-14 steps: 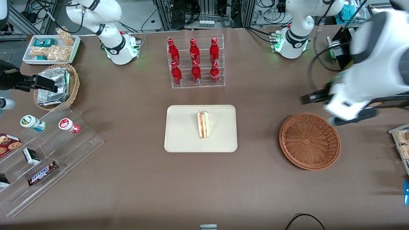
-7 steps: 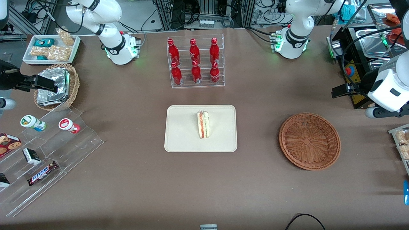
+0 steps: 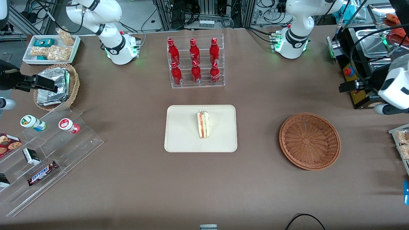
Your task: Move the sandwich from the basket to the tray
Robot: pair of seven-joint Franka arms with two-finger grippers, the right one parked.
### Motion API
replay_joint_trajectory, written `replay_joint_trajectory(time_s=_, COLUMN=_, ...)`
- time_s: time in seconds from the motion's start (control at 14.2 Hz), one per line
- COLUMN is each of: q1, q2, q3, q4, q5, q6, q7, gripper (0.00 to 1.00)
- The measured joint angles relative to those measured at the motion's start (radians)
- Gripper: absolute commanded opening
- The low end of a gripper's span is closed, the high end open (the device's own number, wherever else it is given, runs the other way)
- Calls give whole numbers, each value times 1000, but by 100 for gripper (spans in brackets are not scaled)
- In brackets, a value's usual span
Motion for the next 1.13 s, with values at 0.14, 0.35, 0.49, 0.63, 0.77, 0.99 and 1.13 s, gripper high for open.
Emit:
replay_joint_trajectory(time_s=0.14, q1=-12, q2=-82, q3=-8, q4=-156, q5=0, q6=134, q7=-2, gripper=100)
replay_joint_trajectory(time_s=0.35, q1=-16, q2=-153, q3=-8, q4=-250, q5=0, q6=175, q7=-2, gripper=100)
replay_joint_trajectory(time_s=0.49, q1=-15, q2=-156, q3=-7, q4=-245, q5=0, q6=189, q7=-2, gripper=100)
replay_joint_trajectory(time_s=0.63, q1=-15, q2=-153, q3=-7, q4=-224, q5=0, q6=194, q7=-2, gripper=100)
replay_joint_trajectory(time_s=0.77, q1=-14, q2=-152, q3=-5, q4=-195, q5=2, q6=181, q7=-2, gripper=100)
replay_joint_trajectory(time_s=0.99, q1=-7, q2=-150, q3=3, q4=-180, q5=4, q6=148, q7=-2, gripper=100)
replay_joint_trajectory(time_s=1.13, q1=-6, q2=-144, q3=7, q4=-180, q5=5, q6=144, q7=-2, gripper=100)
